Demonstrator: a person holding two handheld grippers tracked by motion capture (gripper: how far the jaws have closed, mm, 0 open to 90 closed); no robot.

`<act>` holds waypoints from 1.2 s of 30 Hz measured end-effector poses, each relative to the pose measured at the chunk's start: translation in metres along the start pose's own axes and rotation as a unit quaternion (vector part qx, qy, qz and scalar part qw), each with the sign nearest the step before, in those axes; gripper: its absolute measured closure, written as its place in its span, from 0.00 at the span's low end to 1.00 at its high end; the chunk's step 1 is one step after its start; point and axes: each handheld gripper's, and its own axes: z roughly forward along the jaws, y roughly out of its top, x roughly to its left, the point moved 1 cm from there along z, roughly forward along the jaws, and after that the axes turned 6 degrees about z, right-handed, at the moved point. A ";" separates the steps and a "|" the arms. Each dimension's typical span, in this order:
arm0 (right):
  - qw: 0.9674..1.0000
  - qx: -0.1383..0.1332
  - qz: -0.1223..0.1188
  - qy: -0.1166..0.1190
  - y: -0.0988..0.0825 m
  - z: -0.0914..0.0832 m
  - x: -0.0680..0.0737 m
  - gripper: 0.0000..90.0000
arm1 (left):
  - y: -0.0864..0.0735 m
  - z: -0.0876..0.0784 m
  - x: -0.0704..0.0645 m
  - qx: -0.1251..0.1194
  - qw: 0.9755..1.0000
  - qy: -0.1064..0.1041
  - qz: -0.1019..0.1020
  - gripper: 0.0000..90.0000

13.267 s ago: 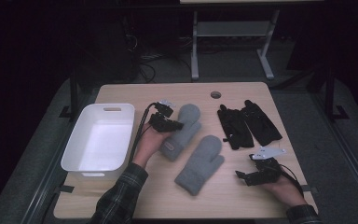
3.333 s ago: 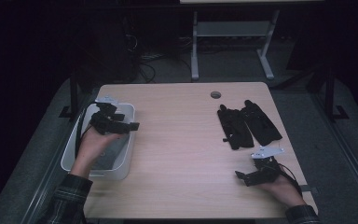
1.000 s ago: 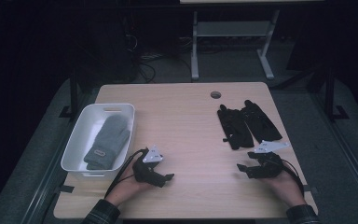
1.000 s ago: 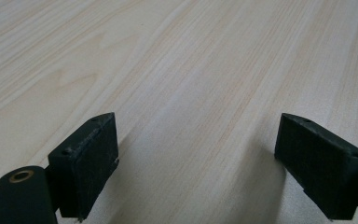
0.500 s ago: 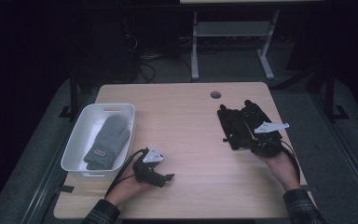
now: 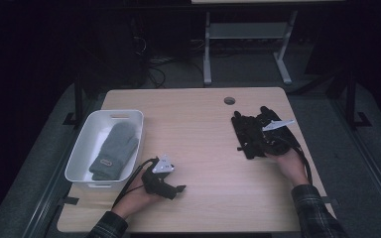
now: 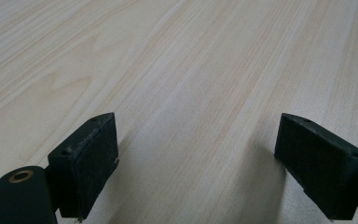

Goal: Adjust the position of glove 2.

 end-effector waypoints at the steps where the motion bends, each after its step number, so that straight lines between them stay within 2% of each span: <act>1: 1.000 0.005 -0.002 -0.002 -0.001 0.003 0.000 1.00 | 0.000 0.000 0.000 0.000 1.000 0.000 0.000 0.14; 6: 1.000 0.005 0.004 0.003 -0.003 0.007 0.001 1.00 | 0.000 0.000 0.000 0.000 1.000 0.000 0.000 0.14; 11: 1.000 0.011 -0.001 0.018 -0.005 0.006 0.007 1.00 | 0.000 0.000 0.000 0.000 1.000 0.000 0.000 0.14; 21: 0.998 0.025 -0.033 0.049 -0.012 0.003 0.032 1.00 | 0.000 0.000 0.000 -0.001 1.000 0.001 0.000 0.14; 31: 0.994 0.039 -0.072 0.077 -0.018 0.002 0.068 1.00 | 0.000 0.000 0.000 -0.002 1.000 0.001 0.000 0.14; 36: 0.990 0.046 -0.093 0.098 -0.020 0.003 0.090 1.00 | 0.000 0.000 0.000 -0.002 1.000 0.001 0.000 0.14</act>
